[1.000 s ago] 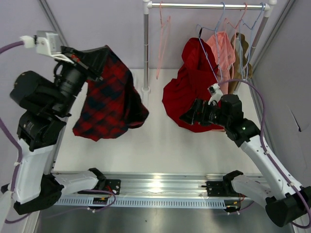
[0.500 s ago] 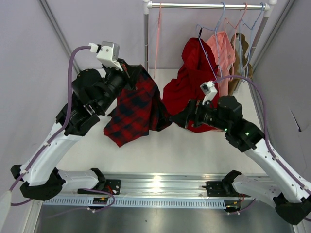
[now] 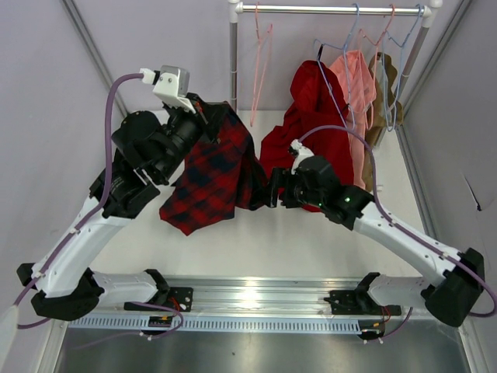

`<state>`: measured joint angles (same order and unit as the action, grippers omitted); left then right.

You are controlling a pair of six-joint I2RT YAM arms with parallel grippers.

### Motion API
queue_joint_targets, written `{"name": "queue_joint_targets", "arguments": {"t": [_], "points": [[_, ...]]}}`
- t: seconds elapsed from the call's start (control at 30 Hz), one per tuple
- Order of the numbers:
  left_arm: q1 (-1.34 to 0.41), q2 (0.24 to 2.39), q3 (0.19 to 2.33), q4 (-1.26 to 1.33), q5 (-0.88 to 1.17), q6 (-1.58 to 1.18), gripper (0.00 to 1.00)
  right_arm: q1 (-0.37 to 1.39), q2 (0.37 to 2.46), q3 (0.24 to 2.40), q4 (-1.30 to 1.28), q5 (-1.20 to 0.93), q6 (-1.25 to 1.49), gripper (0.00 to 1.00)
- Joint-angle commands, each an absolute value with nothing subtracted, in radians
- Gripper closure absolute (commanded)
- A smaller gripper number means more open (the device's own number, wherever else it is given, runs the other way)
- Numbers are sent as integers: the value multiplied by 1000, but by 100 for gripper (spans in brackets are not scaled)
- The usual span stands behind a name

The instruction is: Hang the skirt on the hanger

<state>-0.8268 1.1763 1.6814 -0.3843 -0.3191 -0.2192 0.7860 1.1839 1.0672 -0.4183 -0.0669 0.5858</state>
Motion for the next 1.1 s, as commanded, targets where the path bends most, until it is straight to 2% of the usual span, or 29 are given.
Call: {"name": "queue_joint_targets", "arguments": {"t": [0.0, 0.03, 0.1, 0.13, 0.2, 0.23, 0.27, 0.5, 0.77, 0.9, 1.07], "points": [[-838, 1152, 1733, -319, -298, -221, 100, 792, 1233, 1111, -347, -48, 609, 25], [-838, 1155, 1736, -325, -295, -215, 100, 793, 1241, 1115, -333, -46, 612, 35], [-838, 1160, 1755, -343, -279, -206, 100, 792, 1239, 1132, -322, -38, 612, 47], [-838, 1161, 1767, -353, -278, -193, 100, 790, 1241, 1149, -330, -37, 606, 64], [-838, 1164, 1789, -376, -275, -169, 100, 785, 1249, 1238, -350, -31, 574, 81], [-838, 1163, 1805, -380, -270, -163, 100, 782, 1252, 1274, -377, -23, 562, 97], [-836, 1163, 1827, -387, -271, -153, 100, 781, 1250, 1346, -388, -15, 548, 100], [-838, 1164, 1950, -494, -275, -95, 100, 721, 1161, 1557, -434, -8, 469, 100], [-836, 1132, 1964, -523, -278, -89, 100, 690, 1094, 1657, -472, -28, 426, 100], [-838, 1114, 1875, -512, -261, -145, 100, 672, 1085, 1661, -540, -17, 423, 100], [-836, 1062, 1609, -450, -215, -253, 100, 556, 1071, 1594, -575, -106, 460, 100]]}}
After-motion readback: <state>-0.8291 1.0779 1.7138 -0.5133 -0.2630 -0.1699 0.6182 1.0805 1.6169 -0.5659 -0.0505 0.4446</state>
